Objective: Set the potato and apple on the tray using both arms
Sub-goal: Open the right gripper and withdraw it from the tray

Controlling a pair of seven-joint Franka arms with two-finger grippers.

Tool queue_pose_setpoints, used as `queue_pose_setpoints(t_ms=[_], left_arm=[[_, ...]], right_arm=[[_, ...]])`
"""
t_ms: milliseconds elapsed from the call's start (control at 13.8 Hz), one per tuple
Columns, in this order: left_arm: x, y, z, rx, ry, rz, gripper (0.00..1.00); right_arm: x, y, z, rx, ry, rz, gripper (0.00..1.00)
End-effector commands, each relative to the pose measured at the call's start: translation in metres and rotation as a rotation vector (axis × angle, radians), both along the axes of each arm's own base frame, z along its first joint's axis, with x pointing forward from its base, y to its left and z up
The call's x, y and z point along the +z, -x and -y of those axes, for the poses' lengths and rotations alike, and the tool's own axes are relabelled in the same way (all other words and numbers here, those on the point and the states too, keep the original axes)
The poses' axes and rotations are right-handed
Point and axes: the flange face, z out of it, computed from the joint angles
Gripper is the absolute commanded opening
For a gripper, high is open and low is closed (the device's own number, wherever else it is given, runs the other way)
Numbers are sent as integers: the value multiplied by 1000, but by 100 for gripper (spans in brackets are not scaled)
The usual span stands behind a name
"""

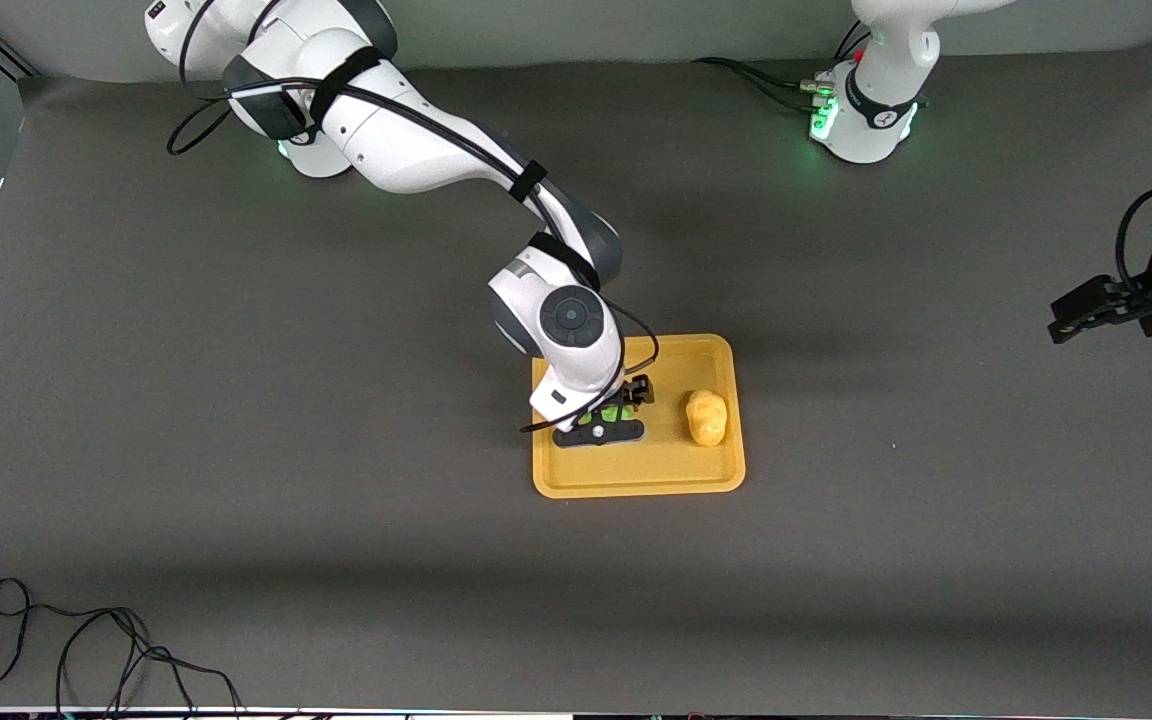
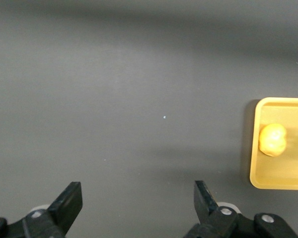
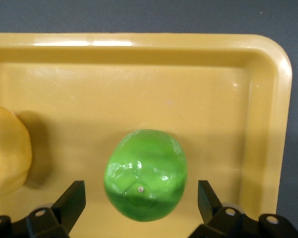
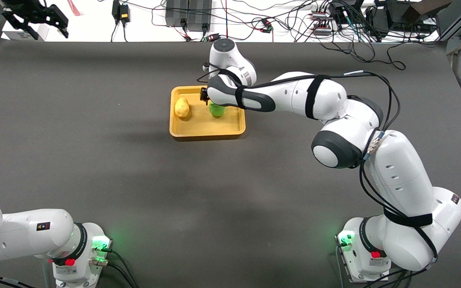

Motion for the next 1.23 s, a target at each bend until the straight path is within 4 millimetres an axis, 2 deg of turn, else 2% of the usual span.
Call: queue_pose_setpoints(t_ms=[0, 72, 217, 289, 361, 578, 650, 867, 939, 1011, 1156], left_arm=[[4, 24, -7, 21, -1, 31, 100], [7, 27, -4, 16, -8, 46, 100], [15, 37, 7, -14, -9, 61, 100], [15, 42, 14, -24, -4, 55, 100], [14, 42, 15, -22, 1, 49, 100], [10, 35, 5, -9, 40, 28, 100], [10, 33, -5, 8, 39, 38, 100], [4, 34, -14, 20, 25, 16, 100], [2, 36, -29, 44, 24, 8, 100], [1, 37, -40, 63, 23, 10, 100], [4, 36, -35, 14, 20, 21, 100]], right_arm=[[41, -20, 28, -23, 14, 8, 100], [62, -24, 46, -23, 18, 2, 100], [105, -38, 103, -97, 0, -5, 100], [132, -37, 126, -90, -2, 10, 100], [147, -36, 155, -66, 4, 13, 100], [201, -37, 243, -30, 13, 43, 100], [217, -36, 270, -52, 24, 32, 100], [268, -28, 331, -109, 41, -13, 100], [290, -18, 345, -82, 48, -14, 100], [307, -14, 371, -79, 56, -22, 100], [343, 1, 421, -47, 68, -21, 100]])
